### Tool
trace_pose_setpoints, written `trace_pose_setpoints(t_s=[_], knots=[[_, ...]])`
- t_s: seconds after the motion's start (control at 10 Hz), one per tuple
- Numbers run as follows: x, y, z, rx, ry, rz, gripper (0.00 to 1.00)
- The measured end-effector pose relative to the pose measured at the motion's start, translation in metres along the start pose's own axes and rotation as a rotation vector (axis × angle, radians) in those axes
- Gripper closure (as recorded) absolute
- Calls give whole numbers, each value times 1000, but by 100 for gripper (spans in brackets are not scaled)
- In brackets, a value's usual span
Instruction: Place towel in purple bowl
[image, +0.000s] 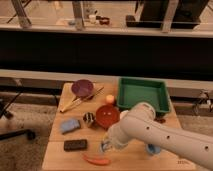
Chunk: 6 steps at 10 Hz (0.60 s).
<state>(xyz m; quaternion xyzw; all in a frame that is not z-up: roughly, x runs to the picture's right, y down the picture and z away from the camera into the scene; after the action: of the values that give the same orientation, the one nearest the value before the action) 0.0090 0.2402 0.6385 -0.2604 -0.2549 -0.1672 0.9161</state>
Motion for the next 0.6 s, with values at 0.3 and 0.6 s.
trace_pose_setpoints(t_s=[0.3,0.6], knots=[[-9,-10,-2,7,10,-26,93],[-18,-24,-3,17,20,-47,93]])
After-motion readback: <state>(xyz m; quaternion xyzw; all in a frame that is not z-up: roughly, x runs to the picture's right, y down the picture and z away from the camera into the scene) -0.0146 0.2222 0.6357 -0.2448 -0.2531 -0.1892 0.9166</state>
